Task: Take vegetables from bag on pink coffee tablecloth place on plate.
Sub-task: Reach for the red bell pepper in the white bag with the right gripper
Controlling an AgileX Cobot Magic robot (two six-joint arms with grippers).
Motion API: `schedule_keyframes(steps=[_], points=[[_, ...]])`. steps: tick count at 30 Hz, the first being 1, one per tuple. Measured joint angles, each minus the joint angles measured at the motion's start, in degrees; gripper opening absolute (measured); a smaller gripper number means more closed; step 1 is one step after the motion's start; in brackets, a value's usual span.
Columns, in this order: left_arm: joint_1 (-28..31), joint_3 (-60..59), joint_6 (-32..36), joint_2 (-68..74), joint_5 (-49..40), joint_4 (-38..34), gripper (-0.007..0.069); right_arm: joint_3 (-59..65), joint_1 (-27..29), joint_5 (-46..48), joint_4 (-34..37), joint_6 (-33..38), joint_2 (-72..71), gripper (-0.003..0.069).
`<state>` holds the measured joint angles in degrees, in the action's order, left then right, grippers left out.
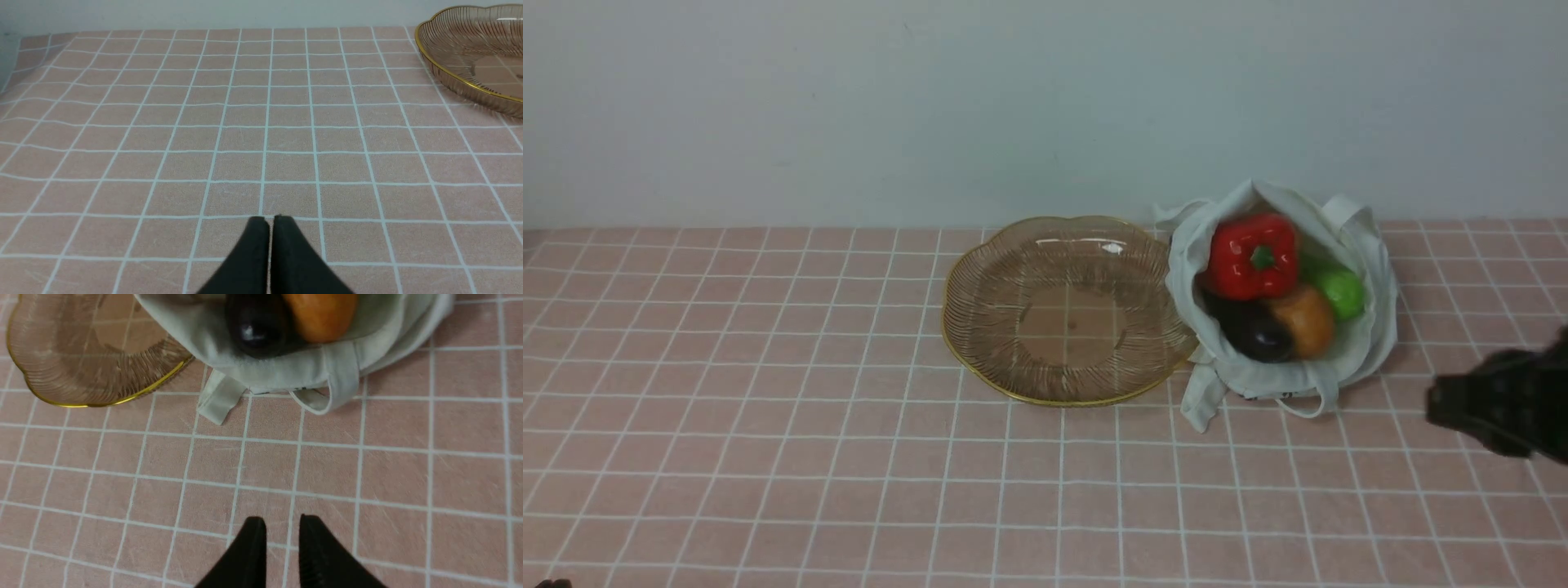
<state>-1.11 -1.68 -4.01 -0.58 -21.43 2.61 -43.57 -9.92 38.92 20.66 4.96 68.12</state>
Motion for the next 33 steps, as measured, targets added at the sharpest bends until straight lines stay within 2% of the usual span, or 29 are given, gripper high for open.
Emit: schedule_keyframes(steps=[6,9,13,18,20,22,25,33], points=[[0.0,0.0,0.0,0.0,0.0,0.0,-0.0005,-12.8,-3.2,-1.2,-1.0,3.0,17.4,0.0277],[0.0,0.0,0.0,0.0,0.0,0.0,-0.0005,-20.3,-3.4,1.8,-2.5,4.2,23.7,0.0356],[0.0,0.0,0.0,0.0,0.0,0.0,-0.0005,-27.0,-3.4,3.8,-3.7,4.4,26.6,0.0412],[0.0,0.0,0.0,0.0,0.0,0.0,-0.0005,-28.6,-3.5,-2.2,-4.0,4.1,27.4,0.0475],[0.0,0.0,0.0,0.0,0.0,0.0,-0.0005,-28.7,-3.5,-5.0,-4.1,4.1,28.2,0.0525],[0.0,0.0,0.0,0.0,0.0,0.0,-0.0005,-28.7,-3.5,-8.5,-4.1,4.1,29.9,0.0608],[0.0,0.0,0.0,0.0,0.0,0.0,-0.0005,-28.7,-3.5,-11.1,-4.1,4.1,32.4,0.0668],[0.0,0.0,0.0,0.0,0.0,0.0,-0.0005,-29.3,-3.6,-16.4,-2.7,4.1,37.7,0.0691]])
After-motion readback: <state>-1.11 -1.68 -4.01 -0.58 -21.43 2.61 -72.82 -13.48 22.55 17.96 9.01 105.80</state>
